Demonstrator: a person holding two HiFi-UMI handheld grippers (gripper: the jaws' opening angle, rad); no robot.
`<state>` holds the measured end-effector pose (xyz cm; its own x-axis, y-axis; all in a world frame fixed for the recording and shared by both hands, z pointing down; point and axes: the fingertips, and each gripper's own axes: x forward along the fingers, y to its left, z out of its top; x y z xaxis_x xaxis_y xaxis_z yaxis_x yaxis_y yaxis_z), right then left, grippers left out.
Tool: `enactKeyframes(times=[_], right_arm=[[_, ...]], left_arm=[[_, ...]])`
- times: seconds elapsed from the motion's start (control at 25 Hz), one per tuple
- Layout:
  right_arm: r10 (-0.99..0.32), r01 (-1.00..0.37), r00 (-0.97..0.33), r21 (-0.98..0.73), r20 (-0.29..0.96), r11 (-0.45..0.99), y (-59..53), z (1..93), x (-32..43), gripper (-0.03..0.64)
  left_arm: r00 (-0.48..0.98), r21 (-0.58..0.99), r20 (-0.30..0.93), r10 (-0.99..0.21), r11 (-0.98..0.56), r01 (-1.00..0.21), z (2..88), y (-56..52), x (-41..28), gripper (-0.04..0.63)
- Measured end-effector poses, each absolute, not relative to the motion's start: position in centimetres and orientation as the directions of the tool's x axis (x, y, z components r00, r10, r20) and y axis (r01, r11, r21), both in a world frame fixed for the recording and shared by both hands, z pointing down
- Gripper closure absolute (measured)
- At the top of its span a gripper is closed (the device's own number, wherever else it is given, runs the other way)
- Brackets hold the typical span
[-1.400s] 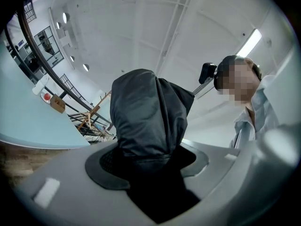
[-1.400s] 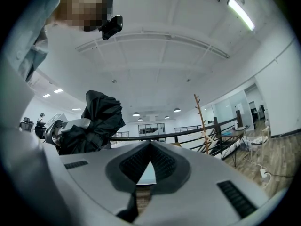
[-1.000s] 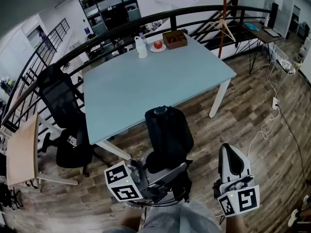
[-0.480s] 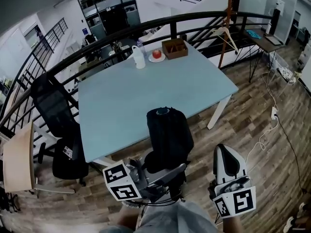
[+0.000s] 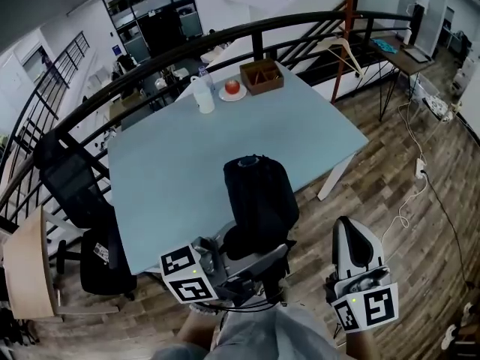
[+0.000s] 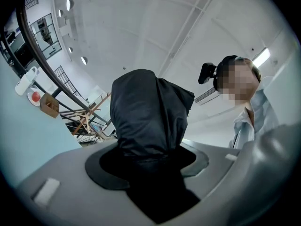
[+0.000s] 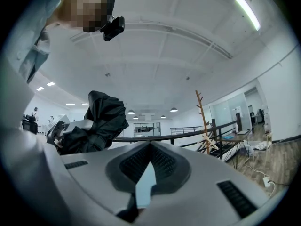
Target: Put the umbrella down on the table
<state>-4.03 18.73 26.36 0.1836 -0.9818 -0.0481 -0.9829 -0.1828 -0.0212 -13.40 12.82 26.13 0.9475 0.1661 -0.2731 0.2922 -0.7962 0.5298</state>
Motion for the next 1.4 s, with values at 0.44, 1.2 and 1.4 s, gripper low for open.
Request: enactKeyframes(times=[0.44,1.2,1.4], right_arm=[[-0.985,-0.985,0.171,-0.023,-0.01,-0.171,16.0,27.5,-3.8,0.621],[-0.999,-0.999,-0.031,-0.038,-0.038,0.032,16.0,27.1,10.6,0.621],[-0.99,-0.99,-0.129,-0.043,-0.056,0.131,15.9,26.7,13.5,0.621]], left_arm=[[0.948,0.553,-0.271,0.165,-0.78,0.294,27.5,10.3,-12.5,0.325],[0.962,0.544,-0.27,-0.046,-0.831,0.113,26.6,12.5,-0.3,0.324],[0.95,0.54,-0.269,-0.156,-0.842,0.015,26.2,13.1,2.1,0.325]])
